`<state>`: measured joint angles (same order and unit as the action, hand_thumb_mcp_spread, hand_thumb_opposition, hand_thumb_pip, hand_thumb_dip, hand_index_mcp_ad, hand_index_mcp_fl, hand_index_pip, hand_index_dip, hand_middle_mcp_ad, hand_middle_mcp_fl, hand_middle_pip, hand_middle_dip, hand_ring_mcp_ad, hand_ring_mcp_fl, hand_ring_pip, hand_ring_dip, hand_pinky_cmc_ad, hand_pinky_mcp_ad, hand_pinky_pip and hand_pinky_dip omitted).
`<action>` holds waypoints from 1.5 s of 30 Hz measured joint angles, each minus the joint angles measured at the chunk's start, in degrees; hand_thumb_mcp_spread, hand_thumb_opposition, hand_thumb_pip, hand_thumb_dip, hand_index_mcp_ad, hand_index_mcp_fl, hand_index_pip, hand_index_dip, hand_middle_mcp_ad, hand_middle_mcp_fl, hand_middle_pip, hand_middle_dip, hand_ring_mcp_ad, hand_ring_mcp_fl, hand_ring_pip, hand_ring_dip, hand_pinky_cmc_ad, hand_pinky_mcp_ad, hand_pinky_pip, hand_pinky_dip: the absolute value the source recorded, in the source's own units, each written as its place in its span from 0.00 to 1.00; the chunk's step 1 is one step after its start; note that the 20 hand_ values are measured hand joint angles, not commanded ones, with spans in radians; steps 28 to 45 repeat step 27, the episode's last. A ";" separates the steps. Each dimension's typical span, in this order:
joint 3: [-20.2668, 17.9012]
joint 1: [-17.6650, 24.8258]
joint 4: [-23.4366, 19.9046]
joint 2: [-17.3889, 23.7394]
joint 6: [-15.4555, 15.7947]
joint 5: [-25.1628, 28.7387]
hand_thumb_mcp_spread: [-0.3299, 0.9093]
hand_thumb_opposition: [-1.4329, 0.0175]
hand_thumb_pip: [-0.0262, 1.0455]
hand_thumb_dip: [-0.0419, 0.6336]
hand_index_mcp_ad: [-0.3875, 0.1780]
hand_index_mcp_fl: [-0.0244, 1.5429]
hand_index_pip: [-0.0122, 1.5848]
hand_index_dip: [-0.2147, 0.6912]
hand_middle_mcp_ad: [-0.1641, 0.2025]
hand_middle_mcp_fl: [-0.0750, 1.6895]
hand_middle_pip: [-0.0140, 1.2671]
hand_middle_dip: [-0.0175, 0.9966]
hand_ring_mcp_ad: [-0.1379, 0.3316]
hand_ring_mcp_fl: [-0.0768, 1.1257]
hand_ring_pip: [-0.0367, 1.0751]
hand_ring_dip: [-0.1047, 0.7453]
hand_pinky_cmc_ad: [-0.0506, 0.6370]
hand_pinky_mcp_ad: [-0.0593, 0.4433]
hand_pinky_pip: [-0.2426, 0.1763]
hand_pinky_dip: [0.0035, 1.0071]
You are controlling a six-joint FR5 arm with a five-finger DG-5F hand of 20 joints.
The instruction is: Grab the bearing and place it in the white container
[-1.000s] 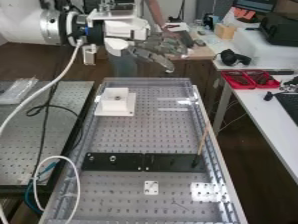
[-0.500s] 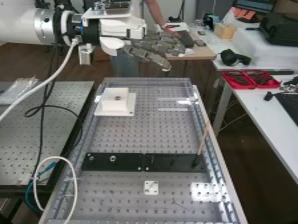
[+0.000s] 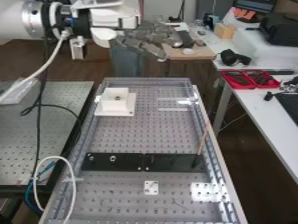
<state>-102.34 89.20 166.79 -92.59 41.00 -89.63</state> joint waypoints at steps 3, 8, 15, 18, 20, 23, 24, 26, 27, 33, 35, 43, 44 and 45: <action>0.14 0.65 0.33 0.71 -0.18 1.45 0.47 0.52 0.45 0.27 0.46 0.10 0.06 0.45 0.63 0.07 0.12 0.19 0.54 0.07 0.11 0.18 0.65 0.70 0.39 0.27; 0.27 1.88 0.13 1.64 -1.16 4.02 0.47 0.52 0.44 0.26 0.45 0.10 0.06 0.45 0.63 0.07 0.12 0.19 0.55 0.07 0.13 0.18 0.65 0.70 0.39 0.27; 0.48 2.47 1.26 1.75 -1.73 4.65 0.47 0.52 0.44 0.26 0.46 0.10 0.06 0.45 0.63 0.08 0.12 0.19 0.54 0.07 0.13 0.19 0.65 0.72 0.39 0.27; 0.05 2.42 0.92 1.96 -1.11 4.05 0.47 0.52 0.44 0.26 0.46 0.10 0.06 0.45 0.63 0.08 0.12 0.19 0.54 0.07 0.12 0.19 0.65 0.72 0.39 0.27; -0.19 2.31 0.63 2.11 -1.14 3.63 0.47 0.52 0.44 0.26 0.46 0.10 0.06 0.45 0.63 0.08 0.12 0.19 0.54 0.07 0.12 0.19 0.65 0.72 0.39 0.27; -0.57 2.09 -0.08 2.36 -0.82 2.92 0.47 0.52 0.43 0.26 0.46 0.10 0.06 0.45 0.63 0.08 0.12 0.19 0.54 0.07 0.12 0.19 0.65 0.72 0.39 0.27; -0.62 2.06 -0.20 2.39 -0.82 2.87 0.47 0.52 0.43 0.26 0.46 0.10 0.06 0.45 0.63 0.08 0.12 0.19 0.54 0.07 0.12 0.19 0.65 0.72 0.39 0.27; -0.66 1.93 -0.37 2.42 -1.10 2.63 0.47 0.52 0.43 0.26 0.46 0.10 0.06 0.45 0.63 0.07 0.12 0.19 0.54 0.07 0.12 0.19 0.65 0.72 0.39 0.27; -0.67 1.88 -0.37 2.42 -1.11 2.57 0.47 0.52 0.43 0.26 0.46 0.10 0.06 0.45 0.63 0.07 0.12 0.19 0.54 0.07 0.12 0.19 0.65 0.72 0.39 0.27; -0.67 1.88 -0.37 2.42 -1.11 2.57 0.47 0.52 0.43 0.26 0.46 0.10 0.06 0.45 0.63 0.07 0.12 0.19 0.54 0.07 0.12 0.19 0.65 0.72 0.39 0.27; -0.67 1.88 -0.37 2.42 -1.11 2.57 0.47 0.52 0.43 0.26 0.46 0.10 0.06 0.45 0.63 0.07 0.12 0.19 0.54 0.07 0.12 0.19 0.65 0.72 0.39 0.27; -0.67 1.88 -0.37 2.42 -1.11 2.57 0.47 0.52 0.43 0.26 0.46 0.10 0.06 0.45 0.63 0.07 0.12 0.19 0.54 0.07 0.12 0.19 0.65 0.72 0.39 0.27; -0.67 1.88 -0.37 2.42 -1.11 2.57 0.47 0.52 0.43 0.26 0.46 0.10 0.06 0.45 0.63 0.07 0.12 0.19 0.54 0.07 0.12 0.19 0.65 0.72 0.39 0.27; -0.67 1.88 -0.37 2.42 -1.11 2.57 0.47 0.52 0.43 0.26 0.46 0.10 0.06 0.45 0.63 0.07 0.12 0.19 0.54 0.07 0.12 0.19 0.65 0.72 0.39 0.27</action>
